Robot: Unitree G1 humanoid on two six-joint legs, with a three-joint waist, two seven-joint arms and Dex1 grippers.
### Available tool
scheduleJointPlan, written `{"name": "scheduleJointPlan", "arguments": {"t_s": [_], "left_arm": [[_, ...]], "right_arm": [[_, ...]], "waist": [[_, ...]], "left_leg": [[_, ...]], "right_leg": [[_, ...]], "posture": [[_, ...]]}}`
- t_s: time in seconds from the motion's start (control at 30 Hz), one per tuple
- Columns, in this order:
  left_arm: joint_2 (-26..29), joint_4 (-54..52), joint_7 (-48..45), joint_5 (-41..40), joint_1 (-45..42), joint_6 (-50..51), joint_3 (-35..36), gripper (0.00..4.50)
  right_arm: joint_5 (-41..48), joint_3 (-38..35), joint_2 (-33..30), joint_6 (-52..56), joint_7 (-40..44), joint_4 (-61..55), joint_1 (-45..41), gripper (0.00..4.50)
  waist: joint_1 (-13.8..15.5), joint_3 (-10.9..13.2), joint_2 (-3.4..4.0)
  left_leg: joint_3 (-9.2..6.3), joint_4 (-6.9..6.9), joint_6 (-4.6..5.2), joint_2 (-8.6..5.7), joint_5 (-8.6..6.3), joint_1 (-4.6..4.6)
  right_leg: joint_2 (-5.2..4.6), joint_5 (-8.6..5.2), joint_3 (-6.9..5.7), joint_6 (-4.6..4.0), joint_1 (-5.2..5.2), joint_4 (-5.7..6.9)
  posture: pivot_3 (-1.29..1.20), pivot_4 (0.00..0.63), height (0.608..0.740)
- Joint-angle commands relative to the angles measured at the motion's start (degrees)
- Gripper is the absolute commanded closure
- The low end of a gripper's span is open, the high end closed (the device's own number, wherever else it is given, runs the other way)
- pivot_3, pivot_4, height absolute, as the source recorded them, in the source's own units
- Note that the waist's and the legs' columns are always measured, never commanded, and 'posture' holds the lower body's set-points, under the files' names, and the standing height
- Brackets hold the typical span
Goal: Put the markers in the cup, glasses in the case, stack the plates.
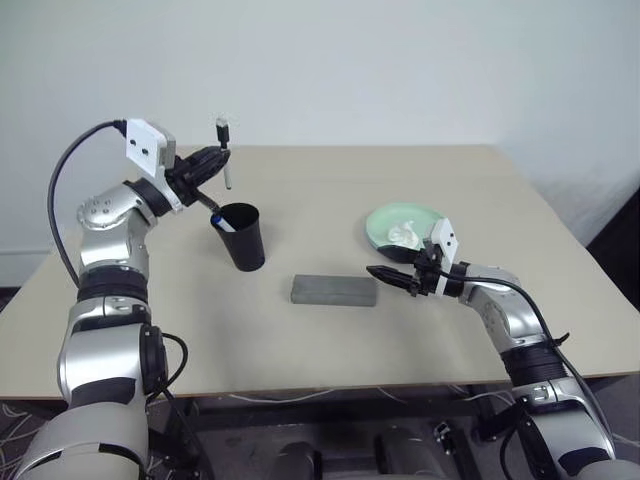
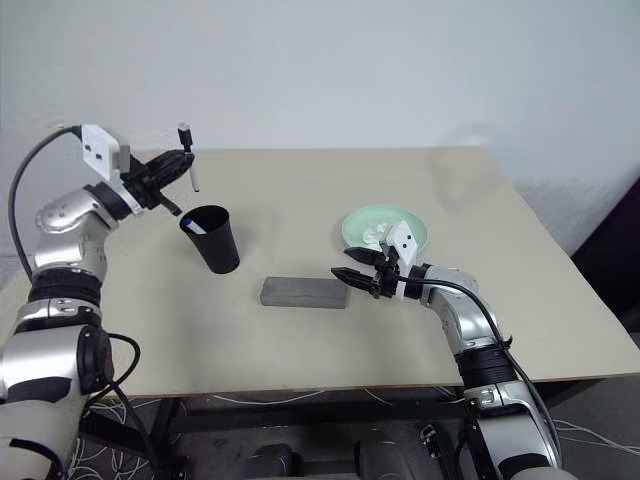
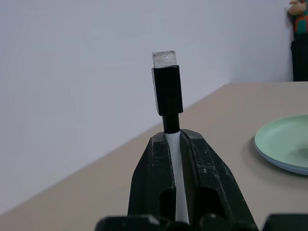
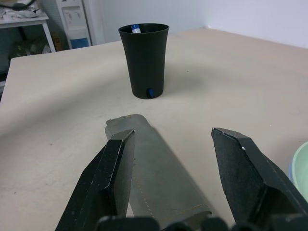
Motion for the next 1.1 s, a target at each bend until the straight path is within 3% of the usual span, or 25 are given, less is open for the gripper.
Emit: {"name": "scheduleJointPlan", "arguments": {"t_s": [0.03, 0.57, 0.7, 0.93, 1.1], "left_arm": [[-0.9, 1.6, 1.1, -0.9, -0.4, -2.8, 1.9, 4.43], [-3.3, 8.8, 1.3, 0.3, 0.9, -6.3, 3.0, 4.43], [-3.8, 9.3, 0.9, -0.2, 1.1, -5.8, 3.4, 3.38], [-4.0, 9.3, 0.9, 0.4, 1.4, -6.4, 3.1, 1.03], [-4.0, 8.4, 1.9, -0.2, 1.1, -7.3, 3.8, 1.03]], "right_arm": [[0.4, -1.0, 0.0, -1.0, -0.2, -1.1, -1.2, 1.75], [0.6, -1.0, -0.1, -0.9, -0.3, -1.8, -0.7, 1.75], [0.5, -1.0, -0.1, -0.9, -0.3, -1.6, -0.8, 1.75], [0.5, -1.0, -0.1, -1.0, -0.2, -1.6, -0.7, 1.75], [0.6, -0.9, -0.3, -0.9, 0.1, -1.7, -0.6, 1.75]], "waist": [[0.0, 0.0, 0.0], [0.0, 0.0, 0.0], [0.0, 0.0, 0.0], [0.0, 0.0, 0.0], [0.0, 0.0, 0.0]], "left_leg": [[0.01, 0.0, 0.0, 0.0, 0.0, 0.0], [0.01, 0.0, 0.0, 0.0, 0.0, 0.01], [0.01, 0.0, 0.0, -0.01, 0.0, 0.01], [0.01, 0.0, 0.0, 0.0, 0.0, 0.01], [0.01, -0.01, 0.0, 0.0, 0.0, 0.01]], "right_leg": [[0.0, 0.0, 0.0, 0.0, 0.0, 0.0], [0.01, 0.0, 0.0, 0.0, 0.01, 0.0], [0.01, 0.0, 0.0, 0.0, 0.01, 0.0], [0.01, 0.0, 0.0, 0.0, 0.01, 0.0], [0.01, 0.0, -0.01, 0.0, 0.01, 0.0]], "posture": [[0.0, 0.0, 0.737], [0.0, 0.0, 0.737], [0.0, 0.0, 0.737], [0.0, 0.0, 0.737], [0.0, 0.0, 0.737]]}}
